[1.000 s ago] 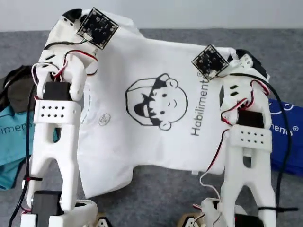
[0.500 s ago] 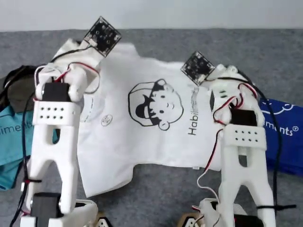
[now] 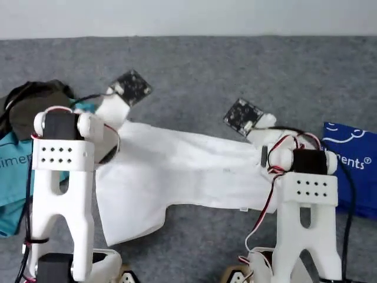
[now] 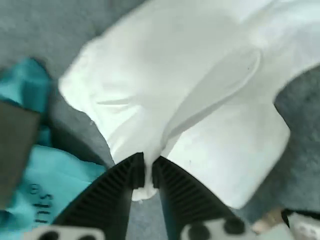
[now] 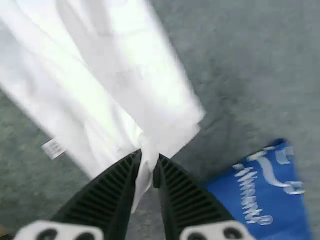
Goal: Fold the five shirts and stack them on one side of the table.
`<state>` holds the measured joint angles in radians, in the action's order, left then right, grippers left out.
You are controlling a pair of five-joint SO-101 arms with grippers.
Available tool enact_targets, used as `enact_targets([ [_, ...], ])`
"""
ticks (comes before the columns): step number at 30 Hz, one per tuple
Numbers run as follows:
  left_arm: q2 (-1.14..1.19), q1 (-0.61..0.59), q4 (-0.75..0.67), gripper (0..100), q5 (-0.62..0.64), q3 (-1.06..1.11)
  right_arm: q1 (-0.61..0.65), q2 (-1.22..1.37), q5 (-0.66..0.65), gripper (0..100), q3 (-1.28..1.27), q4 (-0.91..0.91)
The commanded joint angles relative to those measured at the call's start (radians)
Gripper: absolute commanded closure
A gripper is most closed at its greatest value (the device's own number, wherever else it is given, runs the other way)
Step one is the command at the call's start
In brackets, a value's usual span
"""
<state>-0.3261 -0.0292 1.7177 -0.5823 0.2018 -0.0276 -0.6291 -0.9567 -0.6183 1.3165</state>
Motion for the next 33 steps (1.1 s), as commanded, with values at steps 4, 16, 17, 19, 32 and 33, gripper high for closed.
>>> enact_targets([
  [4, -0.040, -0.005, 0.015, 99, -0.049, 0.180, -0.018, -0.038, -0.003, 98.8, -0.083, -0.071],
  [16, -0.029, -0.023, -0.416, 99, -0.043, 0.038, -0.045, 0.042, -0.008, 98.8, -0.089, -0.684],
  [17, -0.029, -0.023, -0.482, 99, -0.043, 0.035, -0.047, 0.068, -0.008, 98.8, -0.087, -0.751],
  [19, -0.029, -0.023, -0.620, 99, -0.043, 0.036, -0.047, 0.127, -0.009, 98.8, -0.086, -0.877],
  [32, -0.038, -0.002, -0.818, 99, -0.046, 0.108, -0.033, 0.280, -0.009, 98.8, -0.089, -1.023],
  [33, -0.038, 0.008, -0.786, 99, -0.046, 0.128, -0.031, 0.280, -0.009, 98.8, -0.089, -0.993],
])
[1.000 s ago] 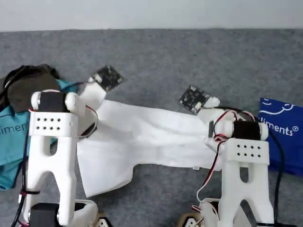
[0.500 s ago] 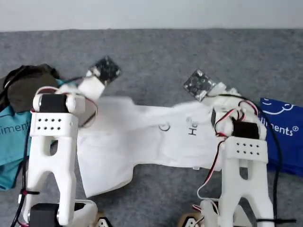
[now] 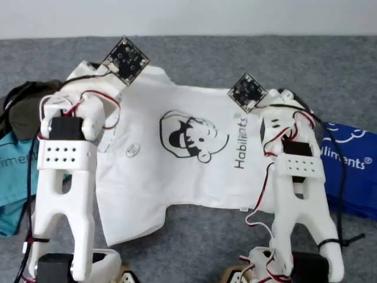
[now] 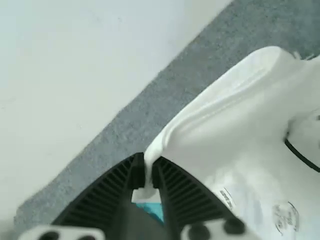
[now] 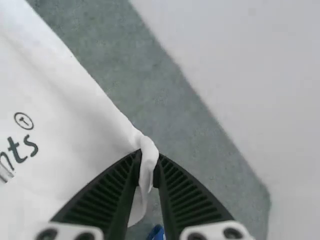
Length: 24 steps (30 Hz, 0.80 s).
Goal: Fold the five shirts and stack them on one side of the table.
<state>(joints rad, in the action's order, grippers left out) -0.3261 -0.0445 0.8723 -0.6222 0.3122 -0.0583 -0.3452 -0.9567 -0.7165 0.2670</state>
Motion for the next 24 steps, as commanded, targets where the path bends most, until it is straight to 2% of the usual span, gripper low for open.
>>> enact_targets([
  [1, -0.038, 0.038, 0.094, 99, -0.006, 0.039, 0.001, -0.001, -0.009, 98.8, 0.009, 0.079],
  [5, -0.038, 0.091, 0.170, 99, -0.008, 0.113, -0.004, 0.001, -0.043, 98.8, 0.011, 0.082],
  [12, -0.040, 0.095, 0.178, 99, -0.008, 0.125, -0.001, -0.004, -0.100, 98.8, 0.011, 0.019],
  [16, -0.040, 0.087, 0.244, 99, -0.009, 0.122, 0.001, -0.012, -0.107, 98.8, 0.011, 0.157],
  [24, -0.040, 0.089, 0.612, 99, -0.094, 0.070, 0.019, -0.091, -0.101, 98.8, 0.005, 0.559],
])
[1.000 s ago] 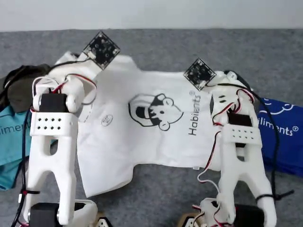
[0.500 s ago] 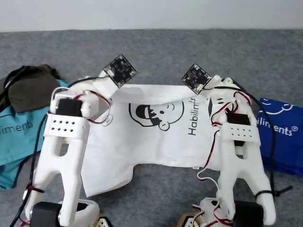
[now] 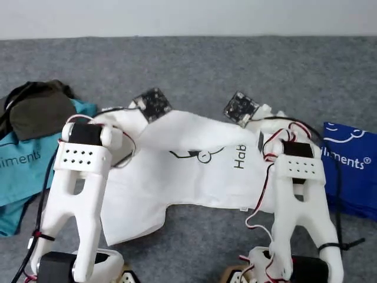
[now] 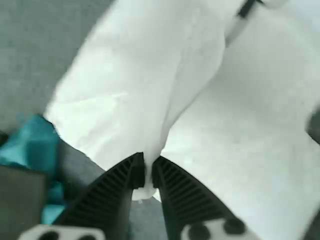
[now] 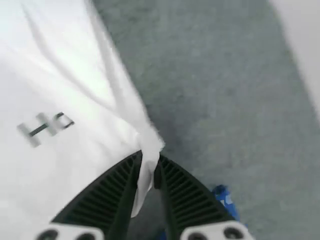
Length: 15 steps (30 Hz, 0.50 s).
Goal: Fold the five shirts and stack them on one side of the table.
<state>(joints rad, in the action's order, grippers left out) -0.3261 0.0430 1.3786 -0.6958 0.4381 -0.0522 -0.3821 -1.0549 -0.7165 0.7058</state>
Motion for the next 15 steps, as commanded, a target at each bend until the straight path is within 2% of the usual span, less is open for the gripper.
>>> enact_targets([
  [1, -0.040, 0.002, 0.140, 99, -0.020, -0.056, 0.013, -0.058, -0.003, 98.8, 0.005, 0.156],
  [8, -0.040, -0.002, 0.356, 99, -0.069, -0.054, 0.005, -0.061, -0.003, 98.8, 0.005, 0.328],
  [15, -0.040, -0.064, 0.376, 99, -0.084, -0.013, 0.004, -0.061, -0.008, 98.8, 0.005, 0.355],
])
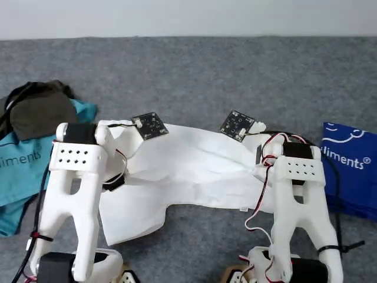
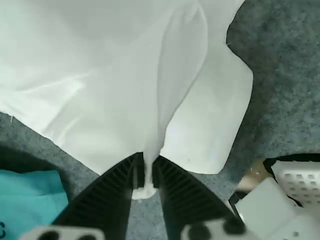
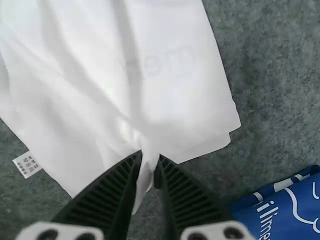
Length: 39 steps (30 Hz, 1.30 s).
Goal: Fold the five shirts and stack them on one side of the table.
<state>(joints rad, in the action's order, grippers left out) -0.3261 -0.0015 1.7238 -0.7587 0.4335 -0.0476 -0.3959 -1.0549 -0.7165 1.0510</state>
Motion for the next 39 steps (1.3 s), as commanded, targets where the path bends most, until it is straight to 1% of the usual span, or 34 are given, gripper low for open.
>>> enact_targets([
  [1, -0.041, -0.025, 0.032, 99, -0.038, 0.008, -0.001, -0.047, -0.008, 98.8, 0.005, 0.010],
  [4, -0.075, -0.026, 0.032, 99, -0.084, 0.077, 0.001, -0.047, -0.009, 98.8, 0.005, 0.010],
  [9, -0.216, -0.012, 0.029, 99, -0.130, 0.191, -0.001, -0.047, -0.009, 98.8, 0.005, 0.010],
  [13, -0.284, -0.014, 0.028, 98, -0.140, 0.246, 0.005, -0.047, -0.009, 98.8, 0.005, 0.018],
  [16, -0.295, -0.015, 0.028, 98, -0.140, 0.266, 0.007, -0.048, -0.009, 98.5, 0.011, 0.073],
  [18, -0.298, -0.015, 0.028, 96, -0.138, 0.268, 0.004, -0.048, -0.009, 98.3, 0.012, 0.099],
  [20, -0.301, -0.018, 0.029, 92, -0.135, 0.268, 0.001, -0.050, -0.009, 98.2, 0.012, 0.122],
  [22, -0.301, -0.029, 0.031, 90, -0.135, 0.266, 0.002, -0.051, -0.009, 95.6, 0.014, 0.159],
  [25, -0.336, -0.066, 0.031, 87, -0.137, 0.260, 0.002, -0.084, -0.003, 86.6, 0.044, 0.226],
  [28, -0.416, -0.101, 0.031, 82, -0.137, 0.268, -0.001, -0.131, -0.002, 79.0, 0.075, 0.260],
  [30, -0.477, -0.121, 0.031, 80, -0.137, 0.268, -0.001, -0.157, -0.002, 78.2, 0.086, 0.274],
  [35, -0.582, -0.130, 0.029, 79, -0.132, 0.268, -0.024, -0.216, -0.002, 78.2, 0.118, 0.274],
  [37, -0.597, -0.130, 0.026, 79, -0.092, 0.265, -0.048, -0.236, 0.005, 78.3, 0.144, 0.272],
  [39, -0.609, -0.129, 0.011, 80, -0.029, 0.266, -0.070, -0.248, 0.051, 78.6, 0.166, 0.262],
])
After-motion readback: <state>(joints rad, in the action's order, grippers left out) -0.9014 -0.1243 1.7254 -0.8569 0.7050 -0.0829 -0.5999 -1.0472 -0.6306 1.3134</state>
